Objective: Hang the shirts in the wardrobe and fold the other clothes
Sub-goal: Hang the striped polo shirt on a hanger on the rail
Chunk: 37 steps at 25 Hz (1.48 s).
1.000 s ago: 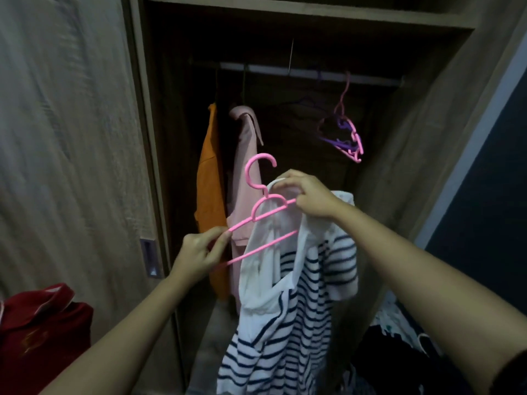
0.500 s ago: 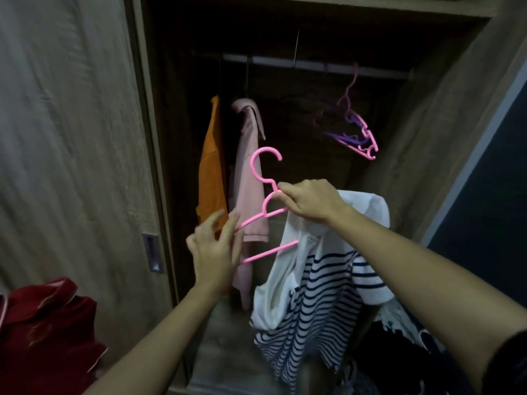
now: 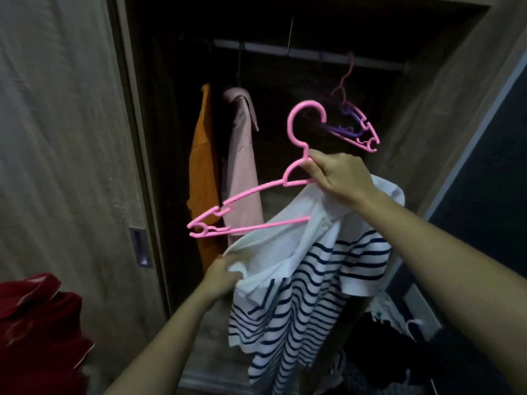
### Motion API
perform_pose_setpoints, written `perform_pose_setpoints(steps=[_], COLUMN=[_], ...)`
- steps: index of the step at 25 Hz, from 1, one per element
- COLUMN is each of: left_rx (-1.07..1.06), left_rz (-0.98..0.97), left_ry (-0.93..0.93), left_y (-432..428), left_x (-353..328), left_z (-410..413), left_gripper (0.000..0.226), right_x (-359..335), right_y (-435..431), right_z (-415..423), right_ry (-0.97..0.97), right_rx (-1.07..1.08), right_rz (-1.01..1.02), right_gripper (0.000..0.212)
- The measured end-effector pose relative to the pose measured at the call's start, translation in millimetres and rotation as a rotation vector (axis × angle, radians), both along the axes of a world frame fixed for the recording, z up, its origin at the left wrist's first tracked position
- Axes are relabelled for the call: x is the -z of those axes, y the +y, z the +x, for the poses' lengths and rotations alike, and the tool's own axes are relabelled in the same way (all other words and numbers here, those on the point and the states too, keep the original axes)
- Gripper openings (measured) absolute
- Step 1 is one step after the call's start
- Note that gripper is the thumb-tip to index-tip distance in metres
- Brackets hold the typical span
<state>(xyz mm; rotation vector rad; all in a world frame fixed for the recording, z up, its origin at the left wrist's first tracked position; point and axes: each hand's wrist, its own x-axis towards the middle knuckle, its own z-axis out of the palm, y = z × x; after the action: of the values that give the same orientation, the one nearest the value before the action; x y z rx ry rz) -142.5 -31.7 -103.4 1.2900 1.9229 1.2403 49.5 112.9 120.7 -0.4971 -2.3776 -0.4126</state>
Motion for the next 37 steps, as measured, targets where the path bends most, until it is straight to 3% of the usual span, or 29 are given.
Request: perform_pose_setpoints(steps=[2,6,9,11,14,16,18,21,24,26,29,30,32,34,37], left_rx=[-0.015,-0.124,-0.228,-0.262,-0.174,-0.291,-0.299,-0.105,-0.17,-0.195,-0.261,-0.276,-0.296,-0.311,-0.349], left_rz=[-0.064,-0.347,-0.515,-0.414,0.081,0.332,0.318,0.276,0.368,0.393,0.406,0.404,0.388,0.375,0.329], left_ry=[-0.033,0.366,0.647,0.755,1.001,0.956,0.921,0.792,0.688,0.604,0.513,0.487,0.443,0.434,0.438], left_y=[-7.3,-3.5,5.7,0.8,-26.8,-35.3,-37.0,-37.8,-40.1,-44.3,-55.1,-58.0,-62.0,-65.5,-74.8], left_x=[-21.7,-72.9,-112.9,-128.5,-133.1,-138.6,-151.1,-160.7,-167.8,-175.1,-181.9,-182.4,-183.4,-182.5,-172.9], left_z=[-22.7,-45.3,-26.4,11.1,57.0,37.2,1.7,-27.9,-51.9,-73.8,-103.5,-110.9,-122.1,-128.6,-138.9], left_gripper=[0.036,0.024,0.03,0.04,0.037,0.04,0.047,0.031,0.036,0.039,0.029,0.022,0.008,0.007,0.009], right_x=[13.3,45.2,56.2,54.4,42.4,34.7,28.9,22.1,20.5,30.0,67.1,79.4,99.2,101.5,79.0], right_y=[9.1,6.3,-13.1,-21.8,-16.3,-11.0,-13.4,-20.3,-21.7,-21.5,-17.8,-16.7,-14.1,-6.8,5.0], right_z=[16.4,19.8,-3.1,-14.7,-12.4,-4.6,-2.1,-9.4,-11.9,-4.4,17.8,23.9,29.4,30.6,30.4], right_ry=[-0.039,-0.165,-0.195,-0.112,0.071,0.13,0.18,0.112,0.082,0.299,0.757,0.773,0.628,0.552,0.722], right_rx=[0.006,0.047,0.177,0.259,0.254,0.157,0.077,0.056,0.088,0.163,0.242,0.239,0.131,0.029,-0.038], right_rz=[-0.015,0.055,-0.1,-0.265,-0.405,-0.415,-0.379,-0.389,-0.309,-0.279,-0.548,-0.726,-1.064,-1.078,-1.006], right_gripper=[0.066,0.068,0.05,0.045,0.046,0.043,0.041,0.039,0.069,0.077,0.074,0.071,0.048,0.021,0.033])
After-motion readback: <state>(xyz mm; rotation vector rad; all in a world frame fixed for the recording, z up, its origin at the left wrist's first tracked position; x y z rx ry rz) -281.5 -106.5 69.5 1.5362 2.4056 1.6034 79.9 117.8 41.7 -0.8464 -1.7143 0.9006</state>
